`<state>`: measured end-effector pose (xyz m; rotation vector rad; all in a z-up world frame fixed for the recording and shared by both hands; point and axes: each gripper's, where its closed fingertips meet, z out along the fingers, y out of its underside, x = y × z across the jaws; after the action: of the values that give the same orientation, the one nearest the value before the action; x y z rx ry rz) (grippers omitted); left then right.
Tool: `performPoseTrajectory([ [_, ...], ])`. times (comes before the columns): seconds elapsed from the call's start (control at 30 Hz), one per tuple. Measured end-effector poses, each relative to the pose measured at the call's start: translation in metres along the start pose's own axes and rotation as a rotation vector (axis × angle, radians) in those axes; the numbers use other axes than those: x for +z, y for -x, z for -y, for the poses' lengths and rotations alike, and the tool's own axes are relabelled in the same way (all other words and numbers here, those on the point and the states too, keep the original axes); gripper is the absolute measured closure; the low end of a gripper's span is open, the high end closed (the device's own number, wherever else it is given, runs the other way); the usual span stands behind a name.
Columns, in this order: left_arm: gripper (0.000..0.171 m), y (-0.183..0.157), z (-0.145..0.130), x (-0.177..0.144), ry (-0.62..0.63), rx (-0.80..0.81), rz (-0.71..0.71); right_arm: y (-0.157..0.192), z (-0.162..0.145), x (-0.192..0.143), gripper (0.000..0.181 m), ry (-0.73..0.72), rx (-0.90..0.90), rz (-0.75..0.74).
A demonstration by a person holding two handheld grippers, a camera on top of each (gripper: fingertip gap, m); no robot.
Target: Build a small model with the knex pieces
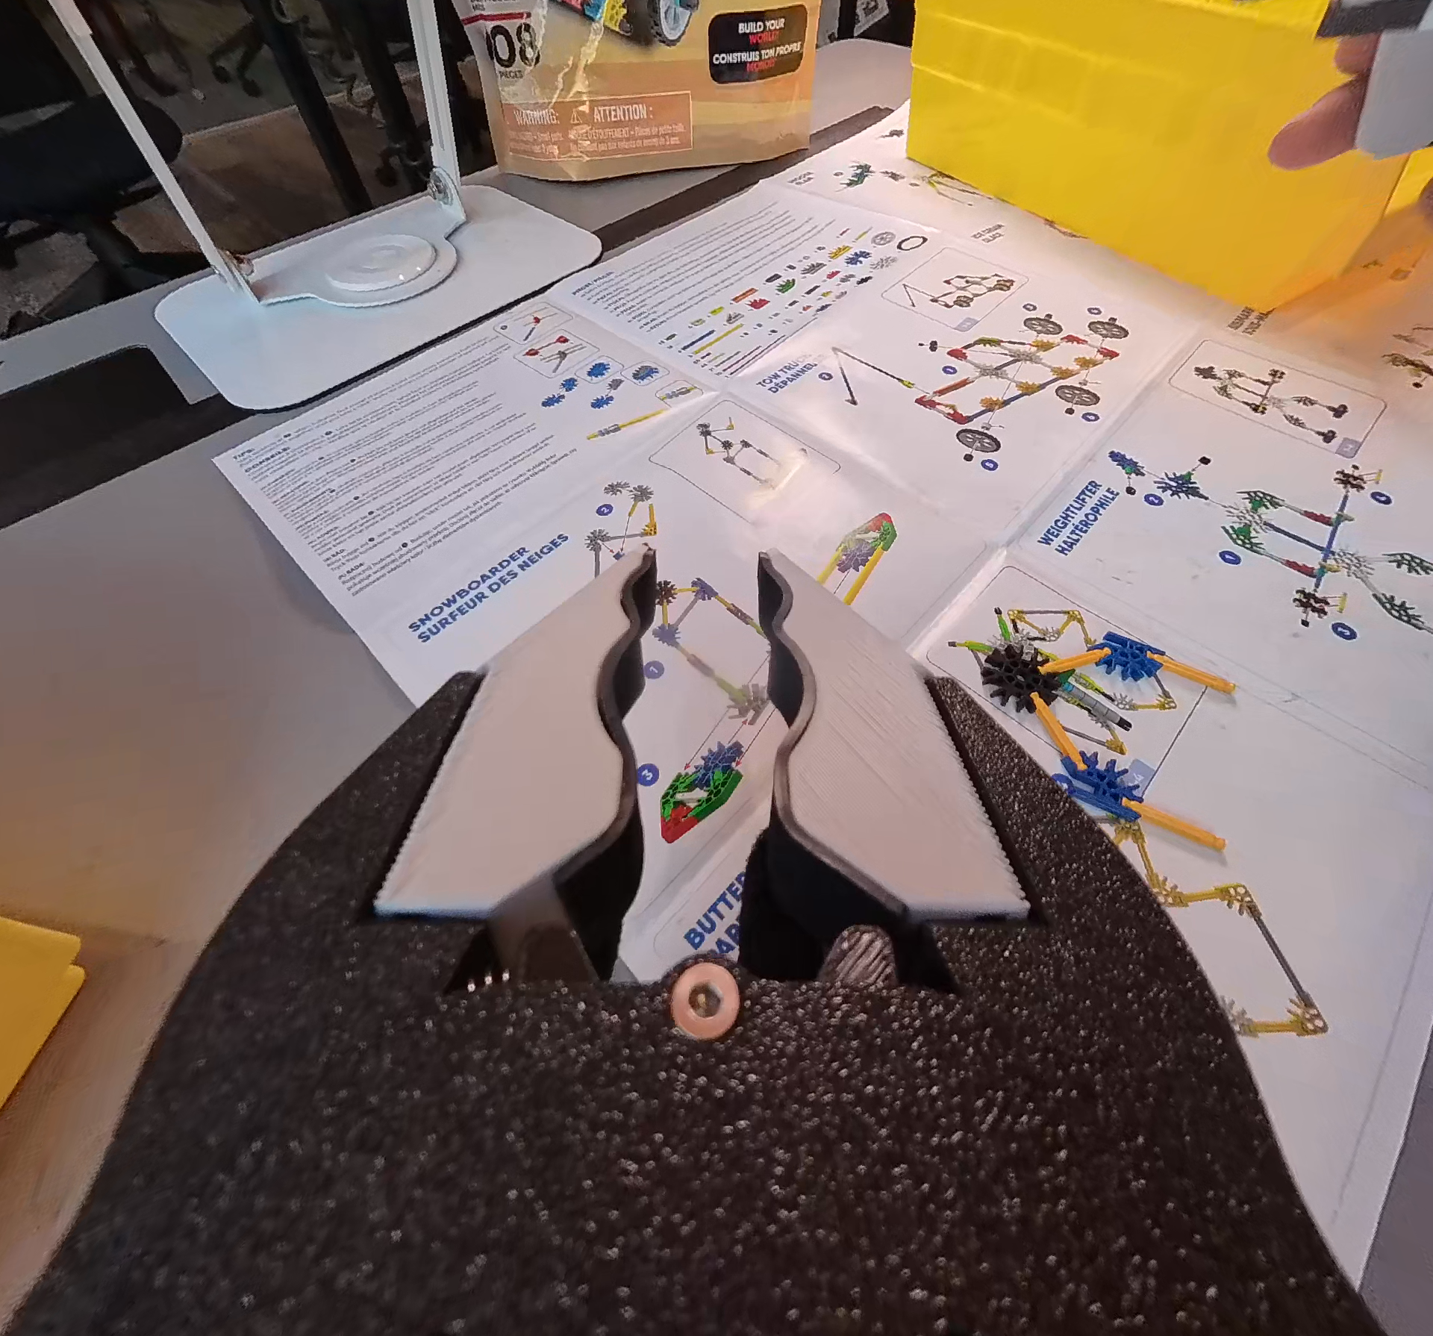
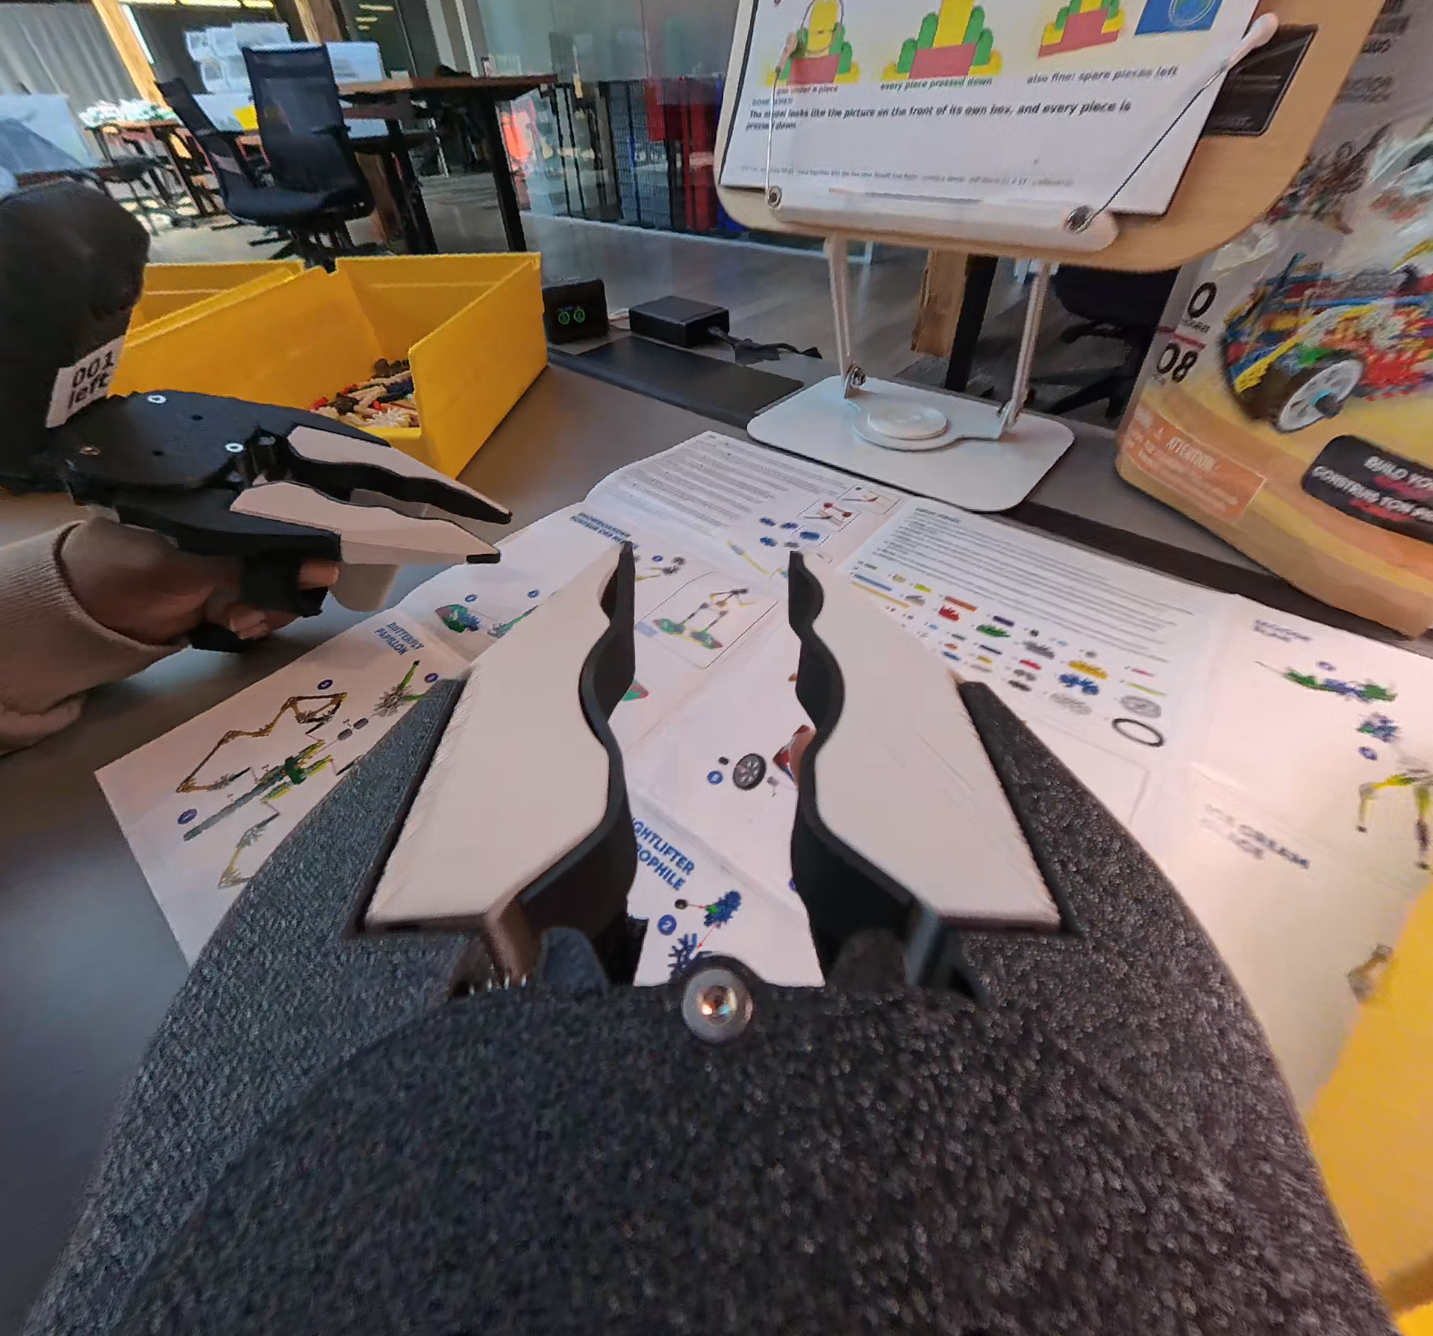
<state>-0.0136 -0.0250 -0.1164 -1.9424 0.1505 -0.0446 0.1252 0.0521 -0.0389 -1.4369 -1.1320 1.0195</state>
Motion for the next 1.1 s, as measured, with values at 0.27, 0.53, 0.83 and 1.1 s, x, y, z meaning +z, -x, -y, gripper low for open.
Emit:
performPoseTrajectory([
  [0.27, 0.145, 0.0, 0.004, 0.0, 0.0, 0.018, 0.018, -0.182, 0.039, -0.07, 0.171, 0.094, 0.062, -0.321],
  [0.53, 0.146, -0.002, 0.0, -0.002, 0.014, 0.042, 0.018, -0.301, -0.1, -0.03, 0.18, 0.705, 0.094, -0.314],
  [0.83, 0.148, 0.01, -0.006, -0.002, 0.027, 0.003, 0.029, -0.313, -0.12, -0.02, 0.181, 0.831, 0.137, -0.303],
  [1.1, 0.148, 0.006, -0.007, -0.001, 0.032, 0.01, 0.01, -0.305, -0.119, -0.044, 0.176, 0.85, 0.183, -0.247],
])
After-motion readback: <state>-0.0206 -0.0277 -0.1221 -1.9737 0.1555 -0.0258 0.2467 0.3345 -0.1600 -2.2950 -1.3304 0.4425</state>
